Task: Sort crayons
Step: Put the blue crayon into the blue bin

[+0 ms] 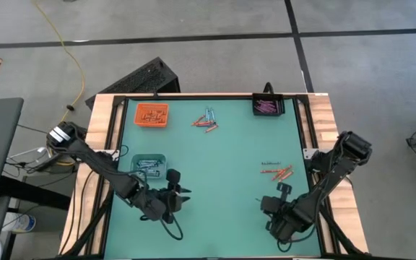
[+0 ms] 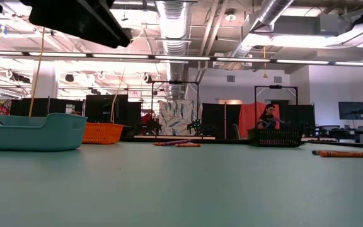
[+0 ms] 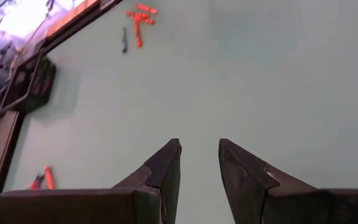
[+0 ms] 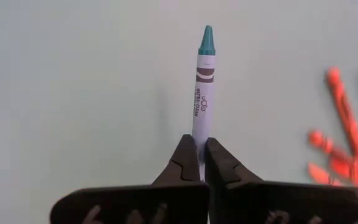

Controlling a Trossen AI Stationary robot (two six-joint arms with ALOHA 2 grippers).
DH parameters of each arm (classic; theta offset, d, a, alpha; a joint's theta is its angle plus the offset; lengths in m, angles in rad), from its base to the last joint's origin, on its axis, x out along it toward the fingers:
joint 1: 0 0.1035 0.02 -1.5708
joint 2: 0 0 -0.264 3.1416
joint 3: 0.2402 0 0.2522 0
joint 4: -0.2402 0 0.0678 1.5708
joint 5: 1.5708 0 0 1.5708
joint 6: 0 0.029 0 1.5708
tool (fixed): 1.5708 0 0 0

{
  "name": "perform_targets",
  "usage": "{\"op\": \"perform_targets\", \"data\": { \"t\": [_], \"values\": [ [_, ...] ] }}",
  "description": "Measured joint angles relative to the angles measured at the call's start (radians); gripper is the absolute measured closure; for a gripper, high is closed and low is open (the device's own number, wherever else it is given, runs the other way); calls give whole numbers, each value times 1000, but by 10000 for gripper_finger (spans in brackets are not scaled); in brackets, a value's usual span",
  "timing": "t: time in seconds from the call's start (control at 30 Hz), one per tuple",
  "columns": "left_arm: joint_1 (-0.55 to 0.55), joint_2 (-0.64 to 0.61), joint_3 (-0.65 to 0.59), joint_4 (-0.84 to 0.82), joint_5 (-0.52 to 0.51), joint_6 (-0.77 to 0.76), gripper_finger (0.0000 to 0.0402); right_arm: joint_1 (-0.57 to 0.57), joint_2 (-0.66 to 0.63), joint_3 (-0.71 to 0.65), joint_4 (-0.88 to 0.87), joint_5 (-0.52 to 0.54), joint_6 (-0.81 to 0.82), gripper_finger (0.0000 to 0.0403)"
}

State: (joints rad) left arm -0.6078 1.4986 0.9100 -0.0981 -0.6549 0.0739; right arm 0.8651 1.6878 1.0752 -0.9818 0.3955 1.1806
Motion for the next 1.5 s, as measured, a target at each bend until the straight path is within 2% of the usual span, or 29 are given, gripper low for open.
{"op": "perform_targets", "data": {
  "t": [0.17,0.4,0.6,0.7,0.93,1.13,1.23,1.3,1.43,1.5],
  "values": [
    [-23,-66,0,-201,-49,-104,302,-54,0,0,150,99,-142,403],
    [-87,-187,0,-543,-54,-390,302,-166,0,0,459,180,-467,403],
    [-176,-243,0,-740,-34,-640,302,-292,1,1,768,186,-809,403],
    [-233,-243,0,-801,-23,-735,302,-360,1,1,914,155,-961,403],
    [-350,-233,-19,-824,-14,-877,302,-516,2,1,1188,-11,-1182,403],
    [-446,-233,-64,-806,-41,-985,302,-621,10,2,1365,-156,-1253,403],
    [-488,-233,-95,-737,-75,-993,302,-660,46,20,1424,-214,-1282,403],
    [-506,-233,-117,-679,-94,-976,302,-685,101,75,1451,-256,-1292,403],
    [-521,-232,-152,-573,-100,-946,302,-717,223,206,1444,-268,-1333,403],
    [-525,-233,-167,-553,-91,-949,302,-734,281,280,1394,-284,-1350,403]
  ]
}}
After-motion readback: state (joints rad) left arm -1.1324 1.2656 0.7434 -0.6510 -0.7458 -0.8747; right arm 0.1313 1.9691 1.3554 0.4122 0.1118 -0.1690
